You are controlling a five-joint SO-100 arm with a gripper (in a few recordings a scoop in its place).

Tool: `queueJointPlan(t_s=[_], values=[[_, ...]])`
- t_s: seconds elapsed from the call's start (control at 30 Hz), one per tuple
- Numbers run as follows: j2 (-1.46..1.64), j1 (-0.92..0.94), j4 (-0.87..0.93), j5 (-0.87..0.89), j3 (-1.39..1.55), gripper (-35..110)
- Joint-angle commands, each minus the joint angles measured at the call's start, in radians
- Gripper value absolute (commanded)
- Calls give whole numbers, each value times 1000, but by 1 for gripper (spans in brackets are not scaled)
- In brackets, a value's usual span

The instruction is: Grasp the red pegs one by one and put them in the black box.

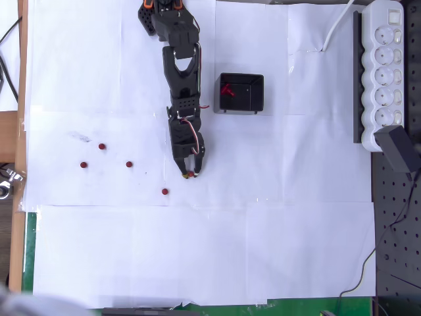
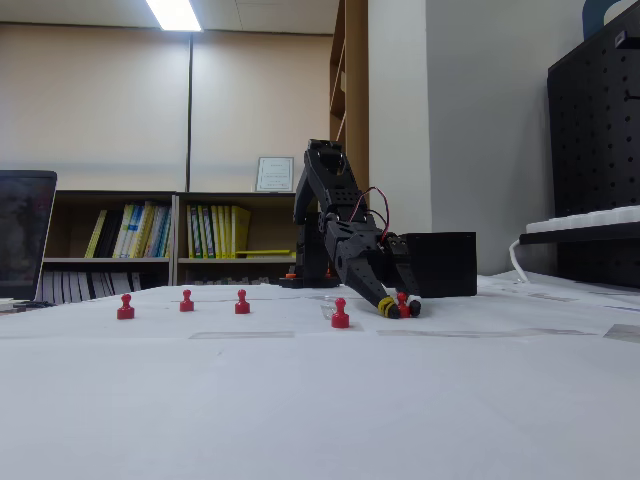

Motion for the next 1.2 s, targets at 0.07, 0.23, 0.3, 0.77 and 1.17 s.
queueJointPlan(t_s=[0.07, 0.23, 0.3, 0.77, 1.17], values=[[-75, -6, 222, -69, 78, 0], [-222, -9, 581, -202, 201, 0], [-296, -20, 732, -261, 255, 0], [-618, -359, 1829, -672, 769, 0], [-577, -571, 1802, -772, 552, 0]])
